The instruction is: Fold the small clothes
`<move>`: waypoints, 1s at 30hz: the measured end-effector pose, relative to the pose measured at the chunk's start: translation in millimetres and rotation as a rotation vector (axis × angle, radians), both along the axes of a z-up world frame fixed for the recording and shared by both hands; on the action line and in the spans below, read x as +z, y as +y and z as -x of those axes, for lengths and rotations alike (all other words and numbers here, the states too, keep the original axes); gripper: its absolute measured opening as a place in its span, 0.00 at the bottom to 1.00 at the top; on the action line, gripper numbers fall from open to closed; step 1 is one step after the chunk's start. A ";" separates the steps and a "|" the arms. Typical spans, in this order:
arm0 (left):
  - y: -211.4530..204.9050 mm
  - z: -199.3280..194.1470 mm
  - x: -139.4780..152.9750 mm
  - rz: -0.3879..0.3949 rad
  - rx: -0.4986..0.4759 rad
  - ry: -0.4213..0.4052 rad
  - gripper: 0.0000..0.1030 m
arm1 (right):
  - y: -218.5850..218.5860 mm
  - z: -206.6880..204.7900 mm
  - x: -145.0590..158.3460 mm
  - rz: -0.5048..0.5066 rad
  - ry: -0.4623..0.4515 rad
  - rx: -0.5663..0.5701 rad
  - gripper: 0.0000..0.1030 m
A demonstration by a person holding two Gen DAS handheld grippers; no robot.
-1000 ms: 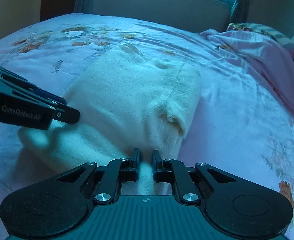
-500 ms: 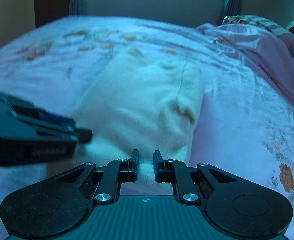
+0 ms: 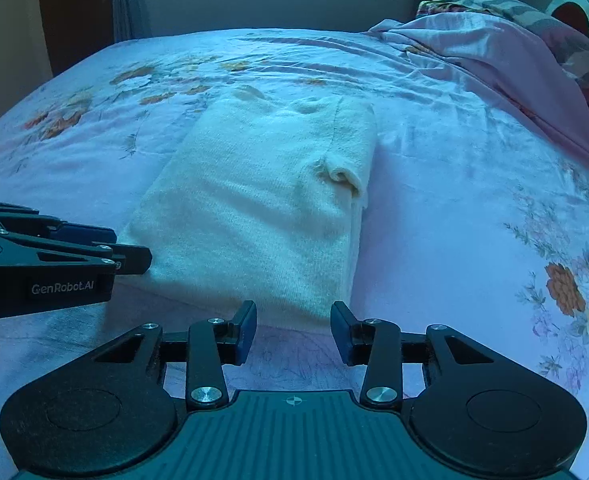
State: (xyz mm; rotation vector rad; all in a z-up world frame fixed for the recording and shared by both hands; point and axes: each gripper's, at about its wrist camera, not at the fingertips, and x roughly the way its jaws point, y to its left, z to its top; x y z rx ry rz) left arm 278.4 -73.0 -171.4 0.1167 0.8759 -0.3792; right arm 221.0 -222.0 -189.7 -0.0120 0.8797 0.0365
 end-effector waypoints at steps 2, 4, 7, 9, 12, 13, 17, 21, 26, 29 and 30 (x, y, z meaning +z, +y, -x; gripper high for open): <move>7.3 4.2 5.2 0.000 0.014 -0.020 0.37 | -3.8 3.3 6.6 -0.024 -0.005 -0.012 0.43; 15.2 6.5 9.2 0.004 0.039 -0.032 0.39 | -7.4 5.3 12.5 -0.036 -0.019 -0.032 0.48; 25.8 3.7 13.3 0.027 0.079 -0.030 0.40 | -11.0 5.8 20.7 -0.054 -0.055 -0.065 0.49; 26.6 -0.1 13.3 0.042 0.083 -0.027 0.40 | -9.1 3.5 23.5 -0.052 -0.075 -0.059 0.49; 18.7 -5.8 6.2 0.041 0.075 -0.014 0.40 | -3.2 -4.2 18.1 -0.028 -0.071 -0.031 0.49; 14.9 -7.7 1.6 0.035 0.071 -0.004 0.40 | -2.1 -6.0 13.8 -0.021 -0.064 -0.026 0.49; 9.9 -9.8 -22.1 0.013 0.066 0.047 0.42 | -13.8 -13.3 -13.3 -0.026 0.030 -0.041 0.49; 16.3 -12.4 -11.7 0.061 0.078 0.054 0.41 | -31.1 -4.7 -4.5 -0.097 -0.011 -0.027 0.49; 14.7 -29.9 0.0 0.105 0.092 0.046 0.44 | -55.1 -19.2 8.2 -0.221 -0.026 -0.073 0.52; 10.0 -42.0 2.1 0.127 0.087 0.049 0.47 | -65.4 -31.4 9.9 -0.269 -0.030 -0.118 0.67; 8.3 -45.5 2.3 0.134 0.082 0.047 0.48 | -67.0 -35.4 10.5 -0.273 -0.033 -0.123 0.67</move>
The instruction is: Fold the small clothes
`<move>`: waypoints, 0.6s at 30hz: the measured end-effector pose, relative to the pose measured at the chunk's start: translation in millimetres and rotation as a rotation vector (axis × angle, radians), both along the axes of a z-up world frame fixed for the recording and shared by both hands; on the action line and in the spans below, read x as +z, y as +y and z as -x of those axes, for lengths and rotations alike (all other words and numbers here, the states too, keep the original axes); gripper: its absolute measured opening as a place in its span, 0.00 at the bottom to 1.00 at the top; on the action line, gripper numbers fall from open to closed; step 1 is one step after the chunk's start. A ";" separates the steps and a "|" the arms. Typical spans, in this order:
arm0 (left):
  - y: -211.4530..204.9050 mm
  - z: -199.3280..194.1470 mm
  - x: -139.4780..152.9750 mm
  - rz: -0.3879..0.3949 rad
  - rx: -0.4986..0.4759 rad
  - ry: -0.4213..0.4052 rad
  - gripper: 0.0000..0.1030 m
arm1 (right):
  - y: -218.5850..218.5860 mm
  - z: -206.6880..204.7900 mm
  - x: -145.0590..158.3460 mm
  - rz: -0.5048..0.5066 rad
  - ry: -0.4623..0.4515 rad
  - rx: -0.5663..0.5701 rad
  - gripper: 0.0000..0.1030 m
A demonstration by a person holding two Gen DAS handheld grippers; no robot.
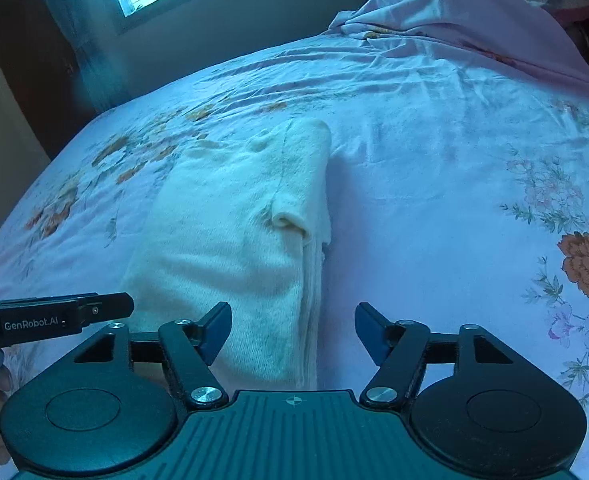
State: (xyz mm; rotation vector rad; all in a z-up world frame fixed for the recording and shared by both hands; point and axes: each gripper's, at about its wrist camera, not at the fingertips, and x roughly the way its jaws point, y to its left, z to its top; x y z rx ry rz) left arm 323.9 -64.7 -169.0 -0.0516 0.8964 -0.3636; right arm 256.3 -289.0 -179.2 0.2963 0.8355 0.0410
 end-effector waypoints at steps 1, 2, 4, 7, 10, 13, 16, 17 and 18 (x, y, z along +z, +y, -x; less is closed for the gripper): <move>-1.5 -4.0 0.2 0.006 -0.003 -0.003 0.48 | -0.8 -4.5 0.6 -0.003 -0.002 -0.001 0.67; -3.2 -8.4 -0.3 0.011 -0.005 -0.004 0.49 | -1.6 -9.2 0.7 -0.006 -0.002 -0.001 0.67; -5.3 -17.8 -2.9 0.020 -0.004 0.002 0.49 | -5.0 -23.1 -1.2 -0.030 0.007 -0.014 0.67; -5.6 -33.6 -9.4 0.047 0.001 0.025 0.52 | -10.4 -43.4 -5.7 -0.071 0.027 -0.043 0.67; -5.2 -45.9 -16.5 0.074 -0.008 0.040 0.60 | -11.5 -61.4 -10.3 -0.080 0.040 -0.042 0.67; -1.5 -57.2 -25.1 0.123 -0.024 0.073 0.63 | -14.1 -75.2 -22.3 -0.112 0.074 -0.037 0.70; 6.9 -66.4 -36.1 0.202 -0.024 0.125 0.60 | -19.6 -80.6 -32.9 -0.153 0.071 -0.027 0.73; 9.8 -68.7 -39.6 0.227 -0.025 0.137 0.59 | -21.6 -81.3 -35.0 -0.171 0.063 -0.025 0.73; 11.4 -70.0 -41.8 0.245 -0.026 0.145 0.58 | -23.6 -82.1 -36.9 -0.189 0.058 -0.025 0.73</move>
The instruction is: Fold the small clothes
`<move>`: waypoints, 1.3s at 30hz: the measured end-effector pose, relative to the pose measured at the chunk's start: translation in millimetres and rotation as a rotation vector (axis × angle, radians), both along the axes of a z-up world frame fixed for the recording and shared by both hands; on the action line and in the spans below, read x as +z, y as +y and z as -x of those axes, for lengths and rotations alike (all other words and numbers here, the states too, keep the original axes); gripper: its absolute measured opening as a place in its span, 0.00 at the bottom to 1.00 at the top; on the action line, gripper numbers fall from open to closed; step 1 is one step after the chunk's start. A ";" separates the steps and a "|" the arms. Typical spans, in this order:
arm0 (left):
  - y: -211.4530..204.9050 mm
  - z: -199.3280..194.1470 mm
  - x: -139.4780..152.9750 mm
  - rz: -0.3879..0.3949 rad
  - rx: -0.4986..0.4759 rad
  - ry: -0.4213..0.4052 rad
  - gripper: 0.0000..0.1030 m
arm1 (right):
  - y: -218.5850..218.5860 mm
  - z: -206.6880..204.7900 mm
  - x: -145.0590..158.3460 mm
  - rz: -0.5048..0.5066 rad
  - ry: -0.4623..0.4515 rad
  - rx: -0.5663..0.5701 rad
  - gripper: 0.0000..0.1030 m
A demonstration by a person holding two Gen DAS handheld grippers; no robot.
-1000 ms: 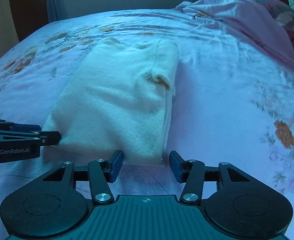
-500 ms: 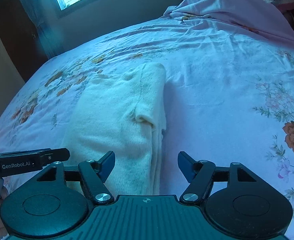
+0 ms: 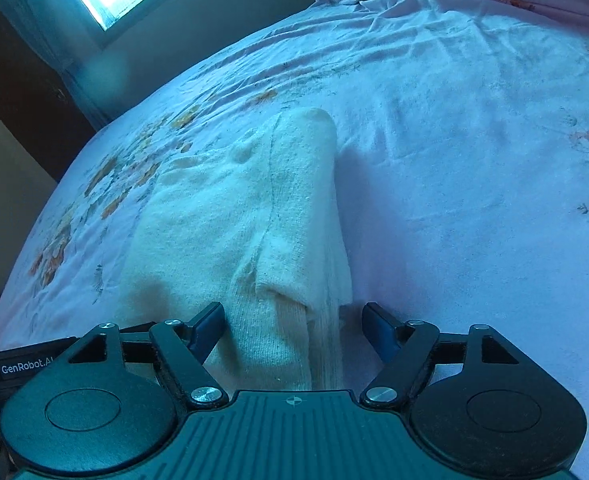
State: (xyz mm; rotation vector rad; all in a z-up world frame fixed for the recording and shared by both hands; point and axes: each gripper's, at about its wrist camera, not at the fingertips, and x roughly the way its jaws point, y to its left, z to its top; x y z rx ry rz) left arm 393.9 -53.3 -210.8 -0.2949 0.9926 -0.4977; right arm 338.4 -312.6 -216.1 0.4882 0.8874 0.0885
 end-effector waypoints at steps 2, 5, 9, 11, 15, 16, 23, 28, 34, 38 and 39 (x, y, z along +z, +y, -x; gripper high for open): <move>-0.1 -1.8 -2.3 0.016 -0.007 0.004 0.56 | -4.4 -2.5 -3.0 -0.042 -0.007 -0.003 0.73; -3.0 -4.1 -2.1 0.029 -0.012 0.012 0.49 | -4.5 -9.1 -4.0 -0.076 -0.015 -0.001 0.73; 0.1 -7.8 -2.7 0.065 -0.013 0.031 0.46 | 0.2 -16.4 -5.7 -0.058 -0.028 0.015 0.73; 3.5 -10.6 -5.1 0.083 -0.013 0.043 0.47 | -2.9 -19.1 -8.1 -0.088 -0.030 -0.014 0.73; 2.3 -16.9 -12.8 0.098 -0.011 0.060 0.51 | -3.0 -25.3 -11.5 -0.087 -0.016 -0.053 0.54; 1.1 -16.3 -11.9 0.093 -0.003 0.060 0.50 | -2.3 -25.7 -11.2 -0.083 -0.010 -0.049 0.47; -12.2 -1.1 5.0 0.001 0.013 -0.014 0.33 | 7.1 -24.0 -5.5 -0.076 -0.019 -0.042 0.30; -19.0 10.8 21.2 -0.060 0.015 -0.083 0.30 | 11.6 -17.1 4.9 -0.079 -0.046 -0.050 0.28; -10.4 34.2 49.1 -0.076 0.022 -0.153 0.29 | 33.6 -2.8 35.3 -0.058 -0.112 0.008 0.27; 10.4 54.5 69.5 -0.069 0.044 -0.180 0.30 | 54.1 12.7 55.9 -0.073 -0.150 0.036 0.27; 15.8 60.2 74.4 -0.071 0.049 -0.189 0.29 | 60.6 16.9 61.2 -0.067 -0.161 0.049 0.27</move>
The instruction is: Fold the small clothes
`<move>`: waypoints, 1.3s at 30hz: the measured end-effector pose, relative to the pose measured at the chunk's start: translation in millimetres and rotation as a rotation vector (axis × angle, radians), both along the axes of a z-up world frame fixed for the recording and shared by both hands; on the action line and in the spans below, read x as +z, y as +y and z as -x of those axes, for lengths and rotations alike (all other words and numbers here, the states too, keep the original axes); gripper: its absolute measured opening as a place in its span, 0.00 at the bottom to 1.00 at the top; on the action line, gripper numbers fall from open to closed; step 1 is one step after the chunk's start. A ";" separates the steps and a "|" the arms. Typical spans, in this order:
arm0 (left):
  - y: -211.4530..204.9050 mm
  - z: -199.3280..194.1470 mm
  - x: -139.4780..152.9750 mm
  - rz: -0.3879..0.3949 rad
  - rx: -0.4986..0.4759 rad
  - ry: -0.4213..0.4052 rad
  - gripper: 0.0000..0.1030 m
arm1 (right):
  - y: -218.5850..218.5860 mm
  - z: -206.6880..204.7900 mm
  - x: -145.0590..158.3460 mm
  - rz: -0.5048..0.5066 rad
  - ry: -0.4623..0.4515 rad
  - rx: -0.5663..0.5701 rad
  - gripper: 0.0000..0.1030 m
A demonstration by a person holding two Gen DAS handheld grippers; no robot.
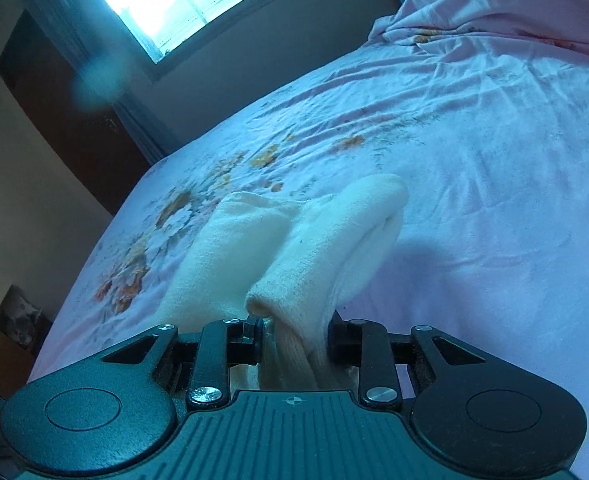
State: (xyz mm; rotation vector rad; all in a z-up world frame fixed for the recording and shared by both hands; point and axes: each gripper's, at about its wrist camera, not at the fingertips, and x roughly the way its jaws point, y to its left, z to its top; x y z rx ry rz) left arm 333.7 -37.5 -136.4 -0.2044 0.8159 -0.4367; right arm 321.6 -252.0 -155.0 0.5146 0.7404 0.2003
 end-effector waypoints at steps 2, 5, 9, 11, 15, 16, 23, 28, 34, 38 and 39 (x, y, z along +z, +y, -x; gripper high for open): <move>13.8 13.0 9.5 0.003 0.012 -0.013 0.29 | 13.7 8.2 8.9 0.003 -0.017 0.021 0.27; 34.7 30.2 18.9 0.002 0.036 -0.024 0.29 | 35.6 22.1 18.6 -0.002 -0.034 0.055 0.27; 60.8 50.8 20.4 0.001 0.064 -0.026 0.29 | 64.7 37.0 20.3 -0.001 -0.039 0.095 0.27; 73.1 60.7 16.9 0.002 0.080 -0.022 0.29 | 78.0 44.3 17.6 0.004 -0.035 0.115 0.27; 91.4 76.6 8.8 0.001 0.108 -0.018 0.29 | 98.8 55.6 7.7 0.013 -0.032 0.150 0.27; 95.7 80.2 7.2 -0.004 0.113 -0.023 0.29 | 103.1 57.8 5.2 0.013 -0.031 0.157 0.27; 112.6 86.6 -18.0 -0.059 0.127 -0.026 0.31 | 124.5 65.6 -18.3 0.071 -0.023 0.170 0.27; 119.7 87.7 -49.8 -0.069 0.152 0.029 0.44 | 116.0 61.0 -54.8 0.123 0.078 0.115 0.36; 128.7 100.8 -25.5 -0.083 0.225 -0.014 0.43 | 104.5 68.1 -34.0 0.248 0.049 0.034 0.55; 123.4 104.7 -2.8 -0.074 0.223 -0.069 0.43 | 123.7 89.4 0.7 0.289 -0.104 0.049 0.55; 119.8 104.4 -2.4 -0.070 0.208 -0.066 0.43 | 130.2 93.5 4.4 0.287 -0.120 0.076 0.55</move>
